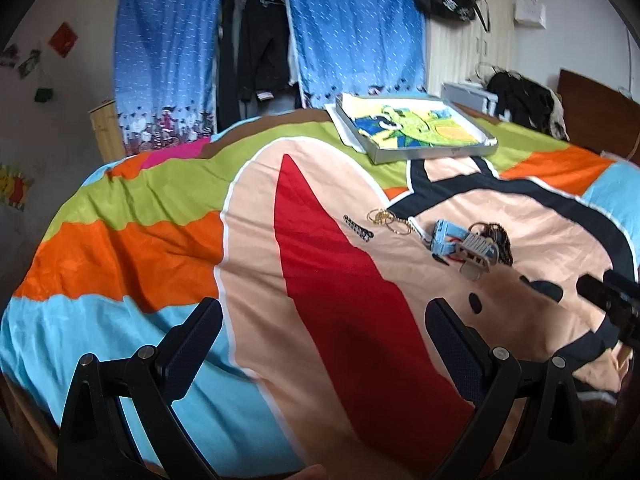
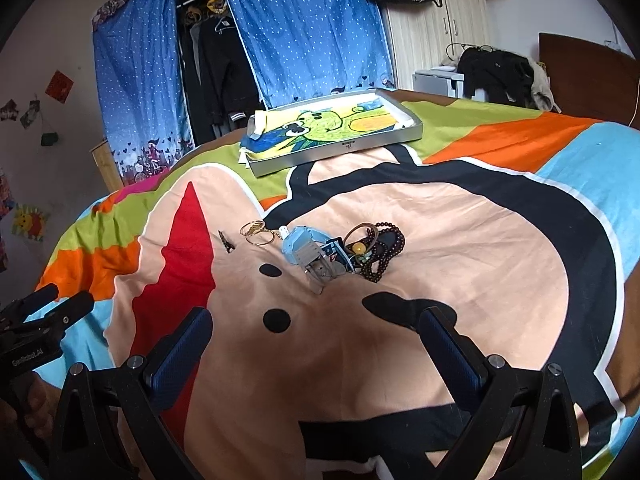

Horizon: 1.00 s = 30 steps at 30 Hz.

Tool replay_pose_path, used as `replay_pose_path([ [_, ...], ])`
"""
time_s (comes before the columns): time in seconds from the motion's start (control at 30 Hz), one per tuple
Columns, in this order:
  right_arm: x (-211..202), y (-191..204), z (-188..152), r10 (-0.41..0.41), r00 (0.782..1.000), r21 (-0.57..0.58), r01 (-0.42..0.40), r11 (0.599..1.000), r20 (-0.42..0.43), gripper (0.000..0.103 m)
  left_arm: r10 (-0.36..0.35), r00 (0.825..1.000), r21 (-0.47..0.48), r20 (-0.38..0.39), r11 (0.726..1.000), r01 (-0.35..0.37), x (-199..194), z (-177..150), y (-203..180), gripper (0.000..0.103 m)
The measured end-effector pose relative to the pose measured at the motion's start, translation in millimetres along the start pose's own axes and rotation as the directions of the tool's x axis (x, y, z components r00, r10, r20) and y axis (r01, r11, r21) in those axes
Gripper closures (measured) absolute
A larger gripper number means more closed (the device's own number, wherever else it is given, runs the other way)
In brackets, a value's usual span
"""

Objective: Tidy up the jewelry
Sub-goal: 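Move both tools down toward the pile of jewelry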

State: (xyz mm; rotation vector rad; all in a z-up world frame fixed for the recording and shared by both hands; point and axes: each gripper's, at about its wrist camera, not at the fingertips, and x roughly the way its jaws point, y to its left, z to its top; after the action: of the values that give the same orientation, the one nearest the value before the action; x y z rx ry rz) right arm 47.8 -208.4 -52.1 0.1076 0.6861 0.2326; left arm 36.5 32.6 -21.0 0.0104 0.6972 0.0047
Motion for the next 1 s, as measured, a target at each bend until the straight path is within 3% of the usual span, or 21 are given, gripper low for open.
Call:
replay_pose_path([
  [0.23, 21.7, -8.2, 20.1, -0.001, 0.999, -0.014, 0.001, 1.000, -0.040, 0.000, -0.069, 0.996, 0.063, -0.050, 0.995, 0.073, 15.5, 31.7, 26.3, 0.003],
  [0.5, 71.1, -16.6, 36.8, 0.060, 0.986, -0.048, -0.068, 0.997, -0.159, 0.000, -0.080, 0.987, 0.160, -0.138, 0.982, 0.102, 50.4, 60.7, 27.7, 0.003],
  [0.77, 110.4, -16.2, 50.7, 0.103, 0.969, -0.179, -0.145, 0.973, -0.226, 0.000, -0.084, 0.960, 0.100, -0.266, 0.988, 0.114, 121.5, 57.7, 22.1, 0.004],
  [1.0, 125.0, -9.1, 68.8, 0.102, 0.929, -0.302, -0.218, 0.928, -0.356, 0.000, -0.169, 0.956, 0.083, -0.238, 0.978, 0.194, 149.2, 64.4, 12.9, 0.004],
])
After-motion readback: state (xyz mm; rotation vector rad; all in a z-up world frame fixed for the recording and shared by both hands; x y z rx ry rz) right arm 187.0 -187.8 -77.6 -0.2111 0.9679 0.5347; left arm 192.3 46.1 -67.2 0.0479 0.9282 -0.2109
